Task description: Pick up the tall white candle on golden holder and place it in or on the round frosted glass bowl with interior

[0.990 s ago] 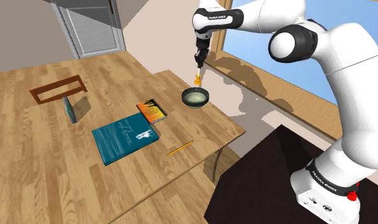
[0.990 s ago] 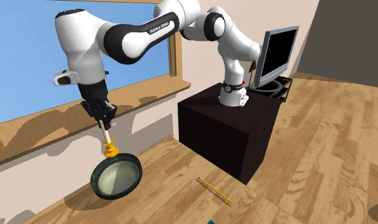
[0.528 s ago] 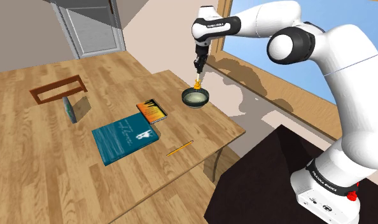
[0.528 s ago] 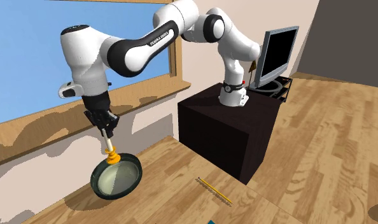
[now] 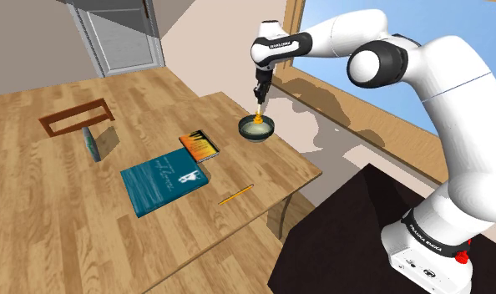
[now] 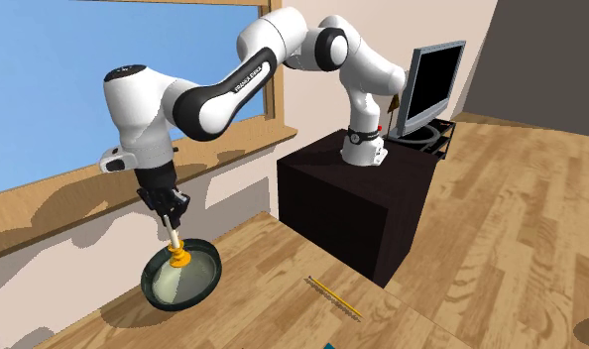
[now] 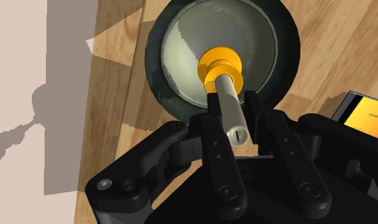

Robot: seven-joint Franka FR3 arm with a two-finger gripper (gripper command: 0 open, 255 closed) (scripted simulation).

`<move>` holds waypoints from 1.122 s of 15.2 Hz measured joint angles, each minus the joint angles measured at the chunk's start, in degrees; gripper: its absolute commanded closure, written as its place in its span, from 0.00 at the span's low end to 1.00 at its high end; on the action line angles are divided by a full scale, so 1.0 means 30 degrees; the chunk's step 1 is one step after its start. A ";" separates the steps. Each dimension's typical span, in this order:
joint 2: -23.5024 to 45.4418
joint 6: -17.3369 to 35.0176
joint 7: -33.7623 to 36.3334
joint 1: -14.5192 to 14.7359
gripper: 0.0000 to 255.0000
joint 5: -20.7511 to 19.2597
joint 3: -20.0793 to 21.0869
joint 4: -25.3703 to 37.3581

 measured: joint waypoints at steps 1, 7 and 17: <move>0.0196 0.0226 -0.0005 -0.0010 1.00 -0.0008 -0.0011 -0.0028; 0.0293 0.0470 0.0030 0.0014 1.00 -0.0018 -0.0013 -0.0174; -0.0149 0.0007 0.0032 0.0019 0.00 0.0002 0.0009 -0.0156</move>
